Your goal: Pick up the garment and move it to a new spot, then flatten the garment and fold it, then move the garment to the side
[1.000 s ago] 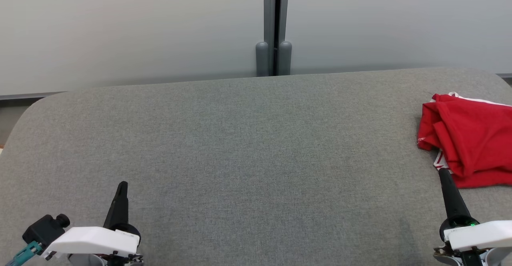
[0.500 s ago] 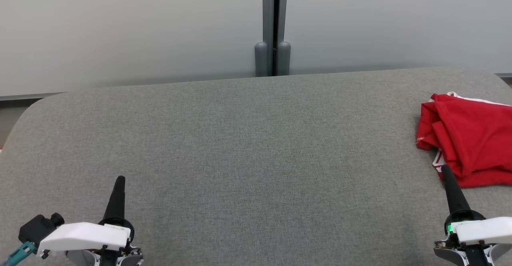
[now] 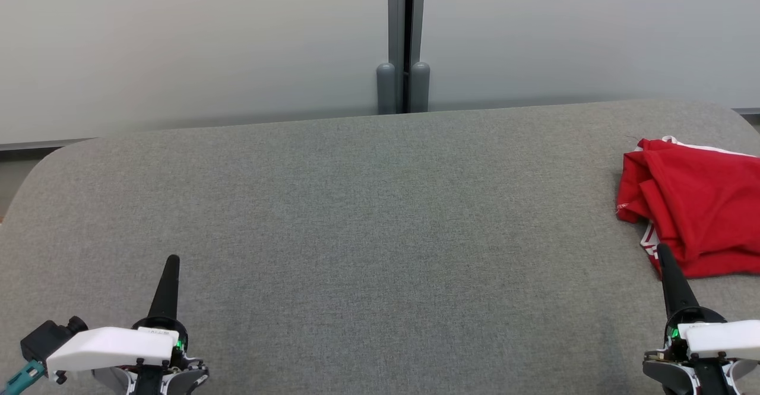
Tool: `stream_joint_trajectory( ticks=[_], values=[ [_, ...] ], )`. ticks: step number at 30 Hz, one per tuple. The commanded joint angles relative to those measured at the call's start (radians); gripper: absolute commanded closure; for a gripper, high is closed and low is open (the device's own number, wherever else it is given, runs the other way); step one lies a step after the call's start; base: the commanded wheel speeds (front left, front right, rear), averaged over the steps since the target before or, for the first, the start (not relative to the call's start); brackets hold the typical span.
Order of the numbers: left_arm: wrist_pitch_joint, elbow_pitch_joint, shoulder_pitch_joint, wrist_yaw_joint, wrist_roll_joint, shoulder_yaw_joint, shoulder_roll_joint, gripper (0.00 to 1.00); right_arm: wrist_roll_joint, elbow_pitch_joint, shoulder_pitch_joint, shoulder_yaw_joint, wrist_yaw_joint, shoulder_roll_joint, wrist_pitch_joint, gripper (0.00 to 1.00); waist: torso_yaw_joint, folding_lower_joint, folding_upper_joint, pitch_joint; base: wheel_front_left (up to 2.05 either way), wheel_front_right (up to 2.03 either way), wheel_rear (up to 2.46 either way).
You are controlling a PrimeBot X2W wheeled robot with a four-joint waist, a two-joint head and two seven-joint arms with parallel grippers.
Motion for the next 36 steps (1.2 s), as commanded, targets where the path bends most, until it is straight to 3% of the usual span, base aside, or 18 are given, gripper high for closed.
stream_joint_trajectory(
  ticks=[1, 36],
  values=[
    [0.007, -0.004, -0.027, -0.012, -0.028, 0.013, -0.001, 1.0, 0.029, 0.0, -0.022, -0.006, 0.0, -0.002, 0.007, 1.0, 0.0, 0.0, 0.0, 0.0, 0.0, 0.0, 0.0],
    [0.079, 0.018, -0.058, -0.067, -0.262, 0.093, -0.038, 1.0, 0.273, 0.066, -0.065, -0.04, 0.0, 0.027, 0.026, 1.0, -0.008, 0.0, 0.0, -0.002, 0.0, 0.0, 0.0]
  ],
)
